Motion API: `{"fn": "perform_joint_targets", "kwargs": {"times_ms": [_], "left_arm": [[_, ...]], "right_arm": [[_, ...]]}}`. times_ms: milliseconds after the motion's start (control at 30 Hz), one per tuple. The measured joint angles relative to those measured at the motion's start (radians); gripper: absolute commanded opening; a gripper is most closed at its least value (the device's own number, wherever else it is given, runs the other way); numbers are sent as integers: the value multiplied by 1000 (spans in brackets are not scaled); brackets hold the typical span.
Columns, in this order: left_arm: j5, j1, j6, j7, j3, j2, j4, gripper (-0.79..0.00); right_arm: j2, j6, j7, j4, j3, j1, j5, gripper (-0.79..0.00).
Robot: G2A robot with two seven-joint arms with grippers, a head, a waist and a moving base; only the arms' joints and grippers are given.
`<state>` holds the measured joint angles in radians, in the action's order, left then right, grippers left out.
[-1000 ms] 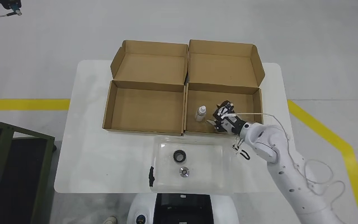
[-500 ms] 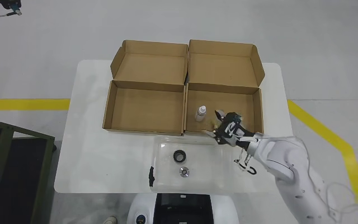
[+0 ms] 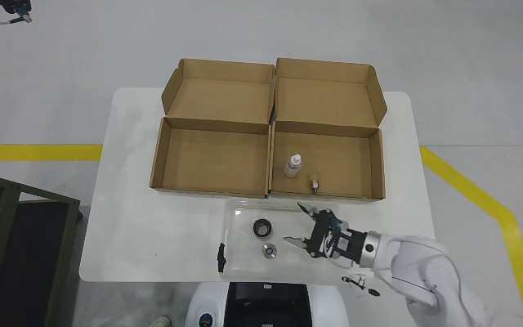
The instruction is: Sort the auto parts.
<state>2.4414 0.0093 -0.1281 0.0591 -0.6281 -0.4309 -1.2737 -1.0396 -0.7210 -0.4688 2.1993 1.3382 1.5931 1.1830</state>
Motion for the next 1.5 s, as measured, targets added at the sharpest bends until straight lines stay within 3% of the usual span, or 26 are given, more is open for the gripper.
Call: {"fn": "perform_joint_targets", "kwargs": {"times_ms": [300,667,1033,1500], "left_arm": [[0,0,0,0,0,0,0,0],[0,0,0,0,0,0,0,0],[0,0,0,0,0,0,0,0],[0,0,0,0,0,0,0,0]], "right_arm": [[6,-7,13,-9,-26,46,74,-252],[5,-63,14,-121,-126,-23,131,-252],[-1,-93,0,-209,-217,-96,150,-354],[-9,-99,48,-295,-304,-160,188,-379]]}}
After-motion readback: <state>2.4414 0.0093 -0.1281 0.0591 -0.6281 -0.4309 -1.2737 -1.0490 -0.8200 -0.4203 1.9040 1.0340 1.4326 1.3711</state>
